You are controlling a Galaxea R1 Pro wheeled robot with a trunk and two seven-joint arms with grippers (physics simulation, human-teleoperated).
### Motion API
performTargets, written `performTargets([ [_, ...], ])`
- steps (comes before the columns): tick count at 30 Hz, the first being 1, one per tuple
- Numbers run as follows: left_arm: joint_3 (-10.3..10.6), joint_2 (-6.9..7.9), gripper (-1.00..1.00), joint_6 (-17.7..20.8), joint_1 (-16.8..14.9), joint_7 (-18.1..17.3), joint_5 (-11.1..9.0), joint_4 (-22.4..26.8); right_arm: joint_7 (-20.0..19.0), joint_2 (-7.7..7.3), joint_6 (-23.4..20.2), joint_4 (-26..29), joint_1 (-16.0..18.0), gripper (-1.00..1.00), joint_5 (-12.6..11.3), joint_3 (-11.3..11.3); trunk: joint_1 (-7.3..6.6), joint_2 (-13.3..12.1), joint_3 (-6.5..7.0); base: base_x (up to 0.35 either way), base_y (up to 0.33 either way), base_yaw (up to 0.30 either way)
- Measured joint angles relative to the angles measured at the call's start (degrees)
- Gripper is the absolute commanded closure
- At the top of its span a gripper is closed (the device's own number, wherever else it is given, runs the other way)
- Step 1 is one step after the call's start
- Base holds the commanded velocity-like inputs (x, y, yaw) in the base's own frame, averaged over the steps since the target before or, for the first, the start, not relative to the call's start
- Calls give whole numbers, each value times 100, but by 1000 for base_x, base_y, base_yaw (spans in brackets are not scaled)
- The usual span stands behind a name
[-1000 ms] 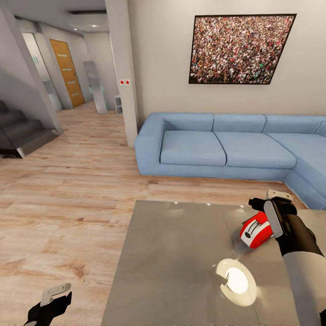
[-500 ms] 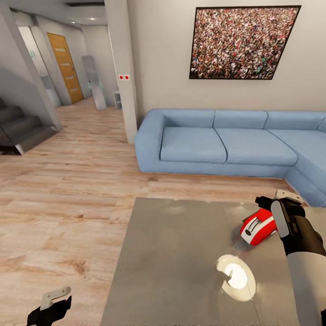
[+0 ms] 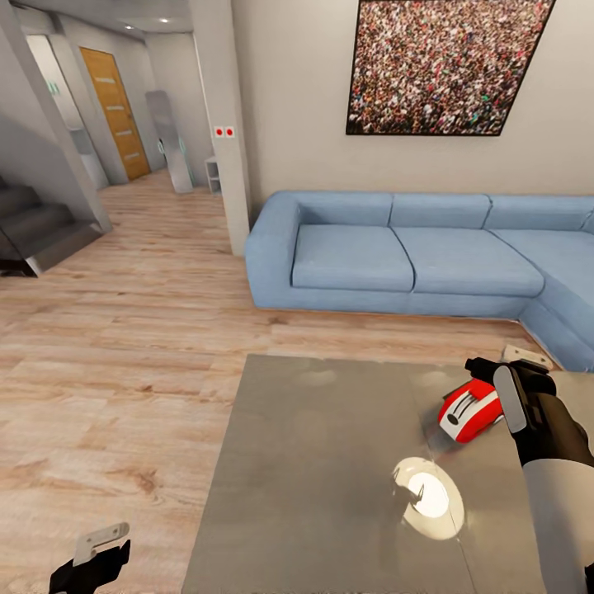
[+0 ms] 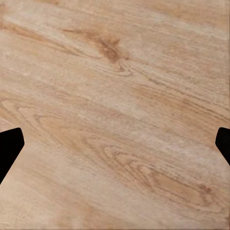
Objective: Turn on the radio receiver that's on the table in the living room.
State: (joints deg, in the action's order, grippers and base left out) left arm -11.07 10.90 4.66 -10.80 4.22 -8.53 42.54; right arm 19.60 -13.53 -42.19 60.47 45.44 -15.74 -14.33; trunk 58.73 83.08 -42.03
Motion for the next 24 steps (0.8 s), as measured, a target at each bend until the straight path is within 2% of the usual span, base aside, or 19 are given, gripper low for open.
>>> performTargets([
  [18,0,0,-100,0,-1,0,-2,0,8,0,30,-136,-7,-100,9,-13,0,0,-165,0,0,0],
  [24,0,0,-100,0,-1,0,-3,0,55,0,417,-395,-7,-100,17,-17,0,0,-220,0,0,0],
])
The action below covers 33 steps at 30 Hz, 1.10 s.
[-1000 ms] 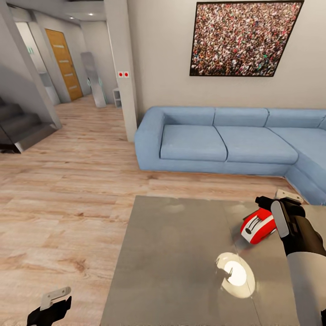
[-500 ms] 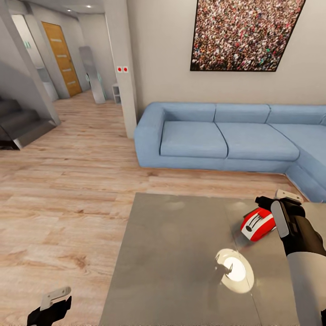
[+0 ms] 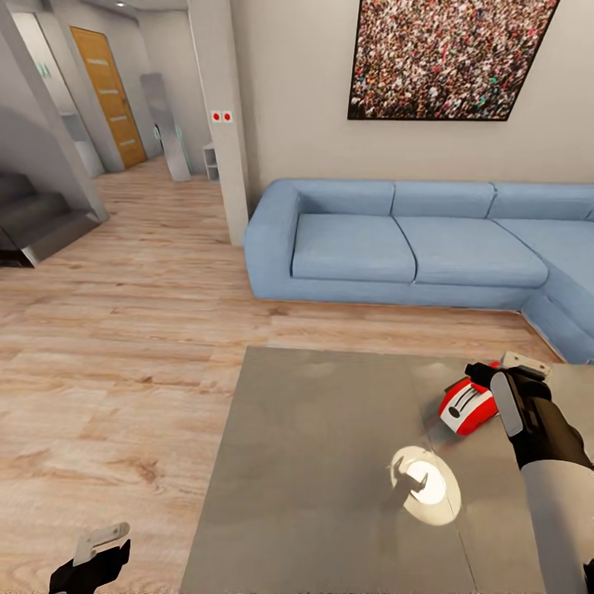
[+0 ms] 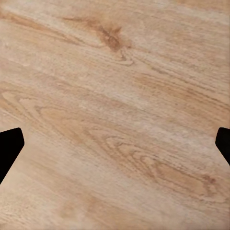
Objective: Turn on the radio receiver that's on the table in the living room.
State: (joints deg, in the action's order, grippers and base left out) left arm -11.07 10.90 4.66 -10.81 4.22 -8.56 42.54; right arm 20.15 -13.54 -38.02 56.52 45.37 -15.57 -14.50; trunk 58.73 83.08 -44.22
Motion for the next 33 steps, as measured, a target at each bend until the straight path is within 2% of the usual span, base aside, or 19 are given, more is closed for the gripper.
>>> performTargets([
  [33,0,0,-100,0,0,0,-3,0,-72,2,87,-43,0,-100,56,100,0,0,-302,0,0,0],
])
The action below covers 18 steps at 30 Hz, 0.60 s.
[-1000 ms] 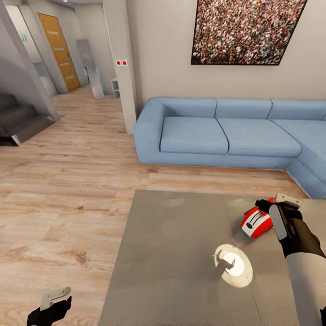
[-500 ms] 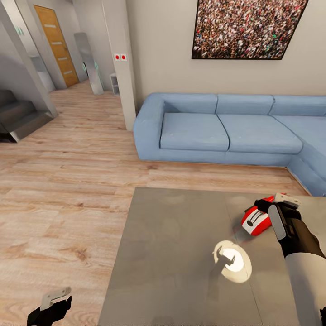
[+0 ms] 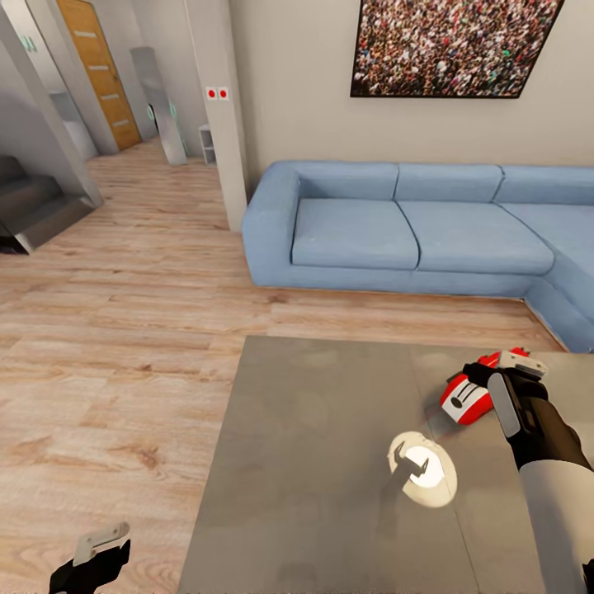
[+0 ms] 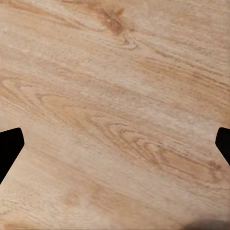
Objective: Turn on the radio receiver that's on the table in the living room.
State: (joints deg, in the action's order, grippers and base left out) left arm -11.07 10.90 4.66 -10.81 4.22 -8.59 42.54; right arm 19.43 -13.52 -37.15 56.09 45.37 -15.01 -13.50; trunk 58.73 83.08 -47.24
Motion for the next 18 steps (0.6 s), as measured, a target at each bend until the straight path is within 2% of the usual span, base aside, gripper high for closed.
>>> performTargets([
  [4,0,0,-100,0,1,0,-2,0,0,-38,82,5,-1,-100,6,-3,0,0,-37,0,0,0],
  [9,0,0,-100,0,0,0,-1,0,0,-107,385,7,-2,-100,13,-11,0,0,-82,0,0,0],
  [18,0,0,-100,0,0,0,-3,0,-8,-142,455,7,-1,-100,-1,6,0,0,-165,0,0,0],
])
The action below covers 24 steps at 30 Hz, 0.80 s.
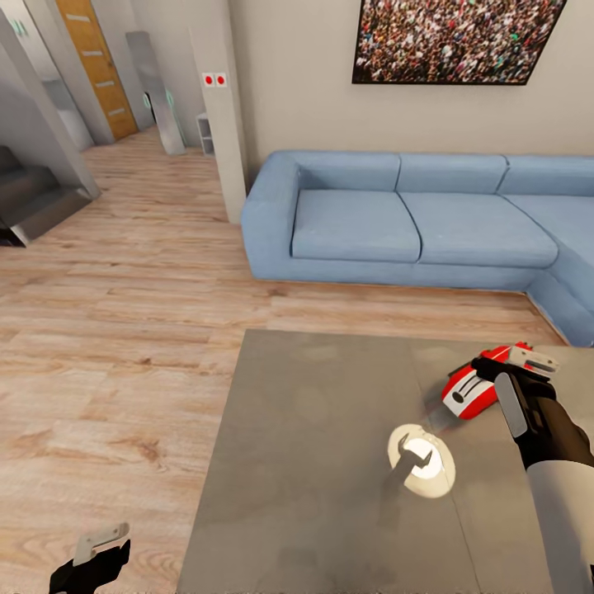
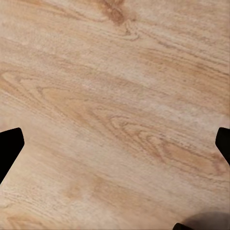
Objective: Turn on the radio receiver that's on the table in the living room.
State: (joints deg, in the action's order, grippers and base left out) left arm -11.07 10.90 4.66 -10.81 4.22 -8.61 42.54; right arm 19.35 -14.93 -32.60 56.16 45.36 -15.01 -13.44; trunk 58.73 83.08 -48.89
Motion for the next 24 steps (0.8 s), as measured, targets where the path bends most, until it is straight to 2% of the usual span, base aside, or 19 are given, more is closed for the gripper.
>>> performTargets([
  [5,0,0,-100,0,2,0,0,0,-8,-1,9,0,0,-100,-7,9,0,0,-46,0,0,0],
  [8,0,-2,-100,0,0,0,0,0,-9,-1,9,0,0,-100,-11,152,0,0,-73,0,0,0],
  [10,0,-3,-100,0,1,0,0,0,-7,0,9,0,-1,-100,-9,394,0,0,-92,0,0,0],
  [14,0,-2,-100,0,0,0,0,0,-3,-1,8,0,3,-100,-14,596,0,0,-128,0,0,0],
  [24,-12,1,-100,-7,0,-4,-8,0,4,-9,-77,-224,362,-100,-69,649,0,0,-220,0,0,0],
])
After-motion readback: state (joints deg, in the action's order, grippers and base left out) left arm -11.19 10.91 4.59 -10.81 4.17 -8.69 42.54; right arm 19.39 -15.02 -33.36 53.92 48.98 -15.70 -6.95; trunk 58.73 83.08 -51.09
